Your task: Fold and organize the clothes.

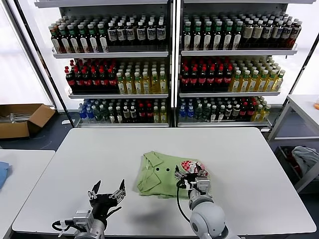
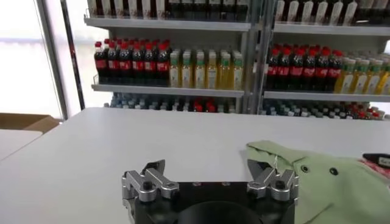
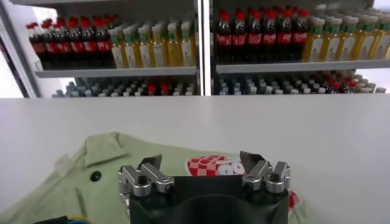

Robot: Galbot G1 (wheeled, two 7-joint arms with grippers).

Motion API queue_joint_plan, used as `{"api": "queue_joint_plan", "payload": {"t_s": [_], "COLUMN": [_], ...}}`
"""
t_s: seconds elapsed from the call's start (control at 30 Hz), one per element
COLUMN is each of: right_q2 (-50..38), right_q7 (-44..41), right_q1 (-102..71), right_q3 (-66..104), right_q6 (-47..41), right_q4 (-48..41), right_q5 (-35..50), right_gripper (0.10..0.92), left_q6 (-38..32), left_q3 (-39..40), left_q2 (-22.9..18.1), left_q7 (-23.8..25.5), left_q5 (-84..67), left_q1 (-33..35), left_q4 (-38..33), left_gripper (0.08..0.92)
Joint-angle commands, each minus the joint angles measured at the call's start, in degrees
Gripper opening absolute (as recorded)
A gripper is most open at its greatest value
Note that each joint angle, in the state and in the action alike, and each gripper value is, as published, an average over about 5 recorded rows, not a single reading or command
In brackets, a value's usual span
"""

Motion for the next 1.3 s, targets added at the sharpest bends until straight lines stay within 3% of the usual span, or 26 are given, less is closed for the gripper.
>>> {"api": "queue_joint_plan", "payload": {"t_s": [0.03,0.27,0.63,0.8,1.07,1.3], "right_q2": [2.42,1.67,1.83,1.7,-1.19,-2.17], "right_q7": [0.59,1.35,1.39,0.91,-1.24,-1.43], "right_q1": [2.7,2.41,2.18,1.3,-1.24,-2.9], "right_q3": [-0.29,0.46,0.48,1.11,2.37,3.89], "right_q6": [-0.02,-0.05,-0.04,0.08,0.1,0.1], "right_q4": [-8.08,-7.9,-7.71,-4.19,8.53,8.71], "right_q5": [-1.27,5.62,6.41,4.09,-3.3,-3.08], "right_gripper": [0.823,0.823,0.823,0.823,0.823,0.823], "left_q6": [0.25,0.28,0.37,0.38,0.33,0.32], "left_q3": [0.22,0.14,-0.01,-0.03,0.63,1.1], "left_q2": [0.08,0.23,0.16,0.16,-0.33,-0.36], "left_q7": [0.07,0.19,0.19,0.23,0.5,0.5], "left_q5": [-0.01,-0.05,0.0,0.12,0.78,0.83], "left_q1": [-0.25,-0.3,0.02,0.36,0.54,0.41], "left_q4": [0.24,0.55,0.1,0.02,0.28,-0.18], "left_gripper": [0.823,0.823,0.823,0.823,0.823,0.823]}}
